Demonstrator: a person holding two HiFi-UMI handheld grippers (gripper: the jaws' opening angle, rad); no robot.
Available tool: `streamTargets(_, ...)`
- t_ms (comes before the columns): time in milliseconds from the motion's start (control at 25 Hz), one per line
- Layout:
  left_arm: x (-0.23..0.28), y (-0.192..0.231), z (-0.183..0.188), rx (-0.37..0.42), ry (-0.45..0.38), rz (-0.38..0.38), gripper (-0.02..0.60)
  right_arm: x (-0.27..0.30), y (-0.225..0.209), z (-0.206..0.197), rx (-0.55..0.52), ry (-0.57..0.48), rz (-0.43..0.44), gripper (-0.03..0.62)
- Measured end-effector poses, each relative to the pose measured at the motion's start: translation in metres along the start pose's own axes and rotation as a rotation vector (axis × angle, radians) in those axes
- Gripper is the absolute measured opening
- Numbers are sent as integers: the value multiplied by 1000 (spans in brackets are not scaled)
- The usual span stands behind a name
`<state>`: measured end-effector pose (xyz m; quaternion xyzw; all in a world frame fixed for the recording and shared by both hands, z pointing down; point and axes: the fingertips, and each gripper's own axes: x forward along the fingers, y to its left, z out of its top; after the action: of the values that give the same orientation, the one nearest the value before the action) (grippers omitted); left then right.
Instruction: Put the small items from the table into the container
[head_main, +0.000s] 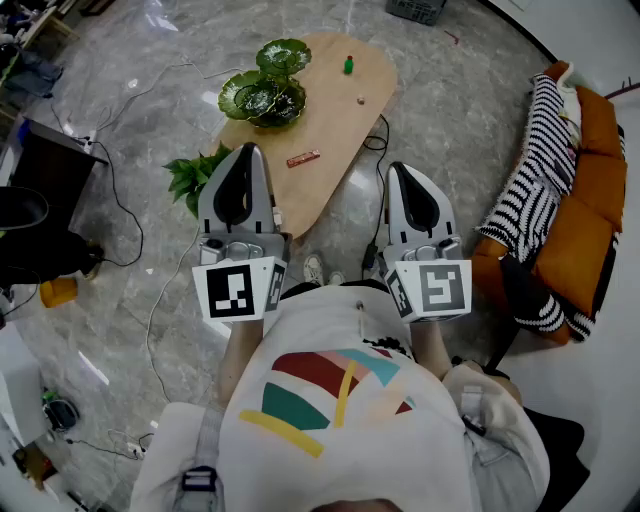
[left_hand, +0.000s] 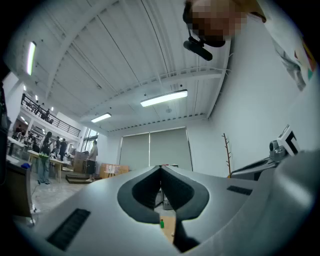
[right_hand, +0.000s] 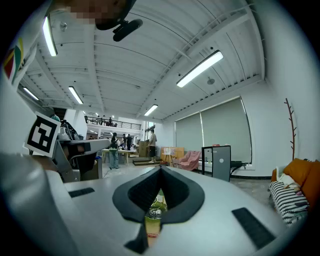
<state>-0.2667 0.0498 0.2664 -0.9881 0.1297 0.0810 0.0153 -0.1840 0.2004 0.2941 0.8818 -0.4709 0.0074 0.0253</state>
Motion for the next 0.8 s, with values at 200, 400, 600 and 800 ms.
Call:
streamTargets(200,4,-4,7,18,-20,16,8,-5,-15,2,1,-10,-12,12)
streamTargets(400,6,-15,12,32,-36,23,8,-15,-33,0,4,-20,-25,12)
streamTargets(600,12,-28,13,47,-57,20,8,-26,-52,-3,6,-52,-15,12)
streamTargets(800,23,-34,15,20,-72,28,8,-26,-77,0,1,-65,-24,12)
